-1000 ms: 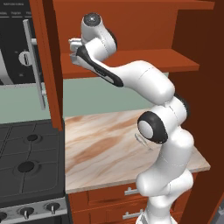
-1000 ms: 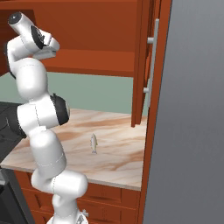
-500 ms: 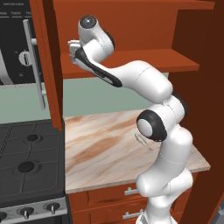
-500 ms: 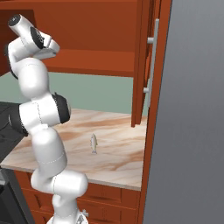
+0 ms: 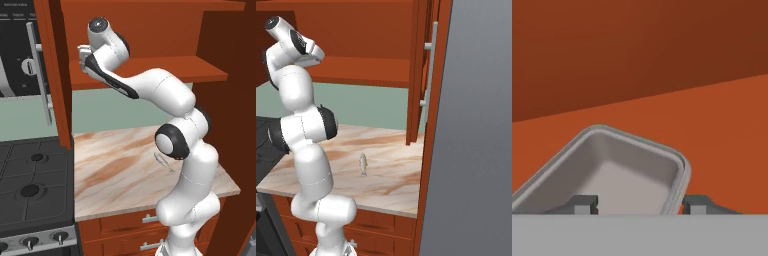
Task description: Retrieve the tupperware from the cabinet, then place the raw meat into the tupperware to avoid contamination.
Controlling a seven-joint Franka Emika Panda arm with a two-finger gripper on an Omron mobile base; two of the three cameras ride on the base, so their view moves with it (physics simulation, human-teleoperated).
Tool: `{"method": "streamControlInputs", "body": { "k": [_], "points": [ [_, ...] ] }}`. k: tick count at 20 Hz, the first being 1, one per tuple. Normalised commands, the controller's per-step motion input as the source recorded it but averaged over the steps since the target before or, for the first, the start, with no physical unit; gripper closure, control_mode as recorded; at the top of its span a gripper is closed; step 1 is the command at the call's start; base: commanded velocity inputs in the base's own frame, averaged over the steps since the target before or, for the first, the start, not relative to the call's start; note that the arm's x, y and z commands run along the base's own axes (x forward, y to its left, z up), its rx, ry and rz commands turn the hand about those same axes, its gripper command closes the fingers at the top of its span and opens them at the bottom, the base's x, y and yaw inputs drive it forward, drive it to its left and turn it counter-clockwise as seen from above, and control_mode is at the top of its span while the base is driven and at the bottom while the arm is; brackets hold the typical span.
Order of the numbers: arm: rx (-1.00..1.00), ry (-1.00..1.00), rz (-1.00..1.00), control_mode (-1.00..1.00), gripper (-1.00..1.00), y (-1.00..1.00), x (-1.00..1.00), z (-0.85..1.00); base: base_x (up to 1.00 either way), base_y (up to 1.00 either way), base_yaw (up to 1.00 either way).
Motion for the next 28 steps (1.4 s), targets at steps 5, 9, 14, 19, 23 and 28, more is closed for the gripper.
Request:
{"method": "streamControlInputs", "body": {
  "k": [5,9,14,19,23,28],
  "points": [
    [0.0,0.0,-0.04,-1.0,1.0,0.0,0.0,0.0,0.0,0.0,0.0],
    [0.02,0.0,-0.03,-1.0,1.0,-0.14,-0.1,0.0,0.0,0.0,0.0],
    [0.03,0.0,-0.03,-1.0,1.0,-0.34,-0.21,0.0,0.0,0.0,0.0],
    [0.02,0.0,-0.03,-1.0,1.0,-0.41,-0.33,0.0,0.0,0.0,0.0],
    [0.0,-0.01,-0.01,-1.0,1.0,-0.27,-0.49,0.0,0.0,0.0,0.0],
    [0.0,-0.04,0.0,-1.0,1.0,-0.29,-0.7,0.0,0.0,0.0,0.0]
  ]
}}
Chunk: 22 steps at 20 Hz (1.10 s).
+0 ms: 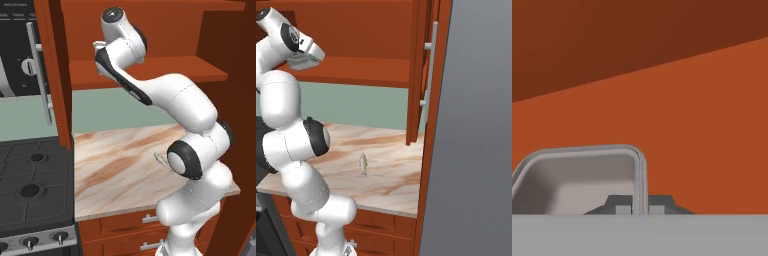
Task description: Retrieve the tupperware from the cabinet, then place the raw meat into the tupperware to avoid contamination.
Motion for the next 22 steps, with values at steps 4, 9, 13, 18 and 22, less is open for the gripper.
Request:
{"method": "streamControlInputs", "body": {
  "k": [4,9,13,18,22],
  "points": [
    [0.0,-0.05,0.0,-1.0,1.0,-0.34,-0.83,0.0,0.0,0.0,0.0],
    [0.04,-0.03,-0.01,-1.0,1.0,-0.35,-0.89,0.0,0.0,0.0,0.0],
    [0.05,-0.02,-0.02,-1.0,1.0,-0.35,-0.97,0.0,0.0,0.0,0.0],
    [0.05,0.0,-0.02,-1.0,1.0,-0.35,-0.97,0.0,0.0,0.0,0.0],
    [0.04,0.0,-0.03,-1.0,1.0,-0.26,-0.97,0.0,0.0,0.0,0.0]
  ]
}}
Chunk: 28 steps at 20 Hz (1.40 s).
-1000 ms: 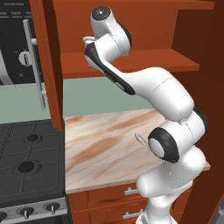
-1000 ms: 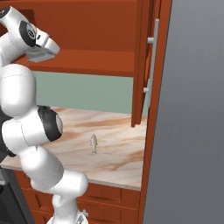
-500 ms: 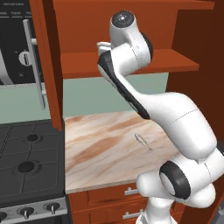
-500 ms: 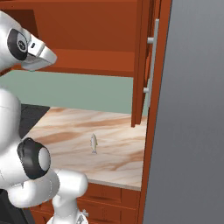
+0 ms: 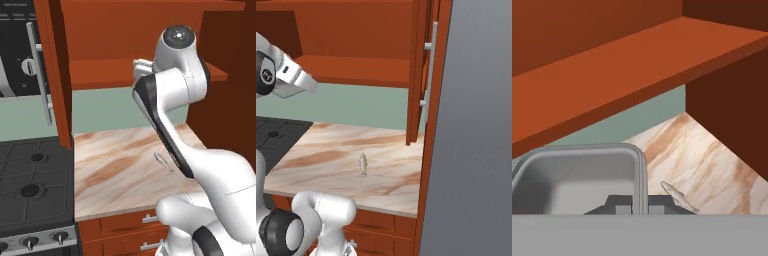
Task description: Retrieve the tupperware from the cabinet, then place the raw meat into the tupperware to avoid contamination.
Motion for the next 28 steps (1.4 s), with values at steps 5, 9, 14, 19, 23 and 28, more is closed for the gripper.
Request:
{"method": "streamControlInputs", "body": {
  "k": [5,9,14,19,23,28],
  "points": [
    [0.05,0.0,-0.03,-1.0,1.0,-0.19,-0.93,0.0,0.0,0.0,0.0],
    [0.05,0.0,-0.03,-1.0,1.0,-0.16,-0.88,0.0,0.0,0.0,0.0],
    [0.05,0.0,-0.03,-1.0,1.0,-0.18,-0.82,0.0,0.0,0.0,0.0],
    [0.04,0.02,0.0,-1.0,1.0,-0.12,-0.33,-0.16,0.0,0.0,0.0],
    [0.02,0.02,0.0,-1.0,1.0,-0.1,0.0,-0.31,0.0,0.0,0.0],
    [0.01,0.0,0.0,-1.0,1.0,-0.08,0.01,-0.47,0.0,0.0,0.0]
  ]
}}
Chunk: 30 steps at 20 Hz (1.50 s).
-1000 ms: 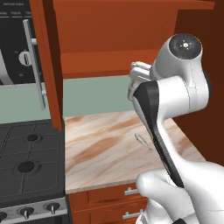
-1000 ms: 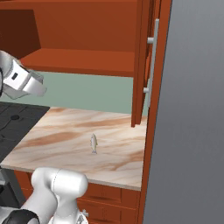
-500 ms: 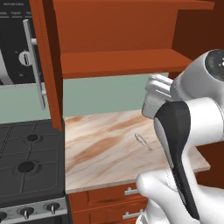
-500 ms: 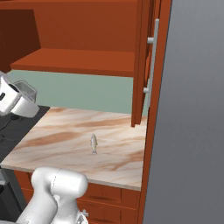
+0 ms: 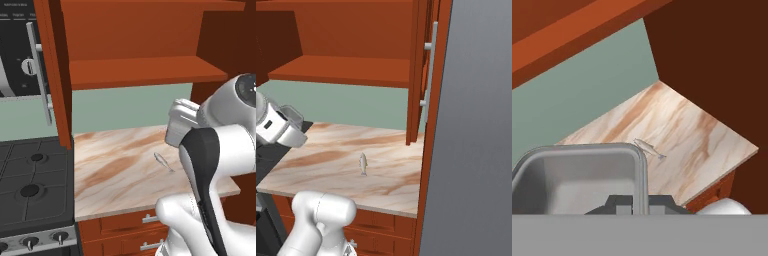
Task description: Retrieve the tupperware from the cabinet, then place the raw meat into the tupperware to avoid contamination.
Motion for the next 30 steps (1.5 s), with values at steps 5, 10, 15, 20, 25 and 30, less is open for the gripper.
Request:
{"method": "streamControlInputs", "body": {
  "k": [5,10,15,20,25,30],
  "points": [
    [0.01,0.0,0.01,-1.0,1.0,0.0,0.1,-0.53,0.0,0.0,0.0],
    [0.04,0.01,0.03,-1.0,1.0,0.0,0.3,-0.39,0.0,0.0,0.0],
    [0.02,0.03,0.01,-1.0,1.0,0.0,0.37,-0.19,0.0,0.0,0.0],
    [0.0,0.05,0.0,-1.0,1.0,0.03,0.44,-0.26,0.0,0.0,0.0],
    [0.0,0.01,0.0,-1.0,1.0,0.12,0.31,-0.26,0.0,0.0,0.0],
    [0.0,0.02,0.0,-1.0,1.0,0.07,0.27,-0.49,0.0,0.0,0.0]
  ]
}}
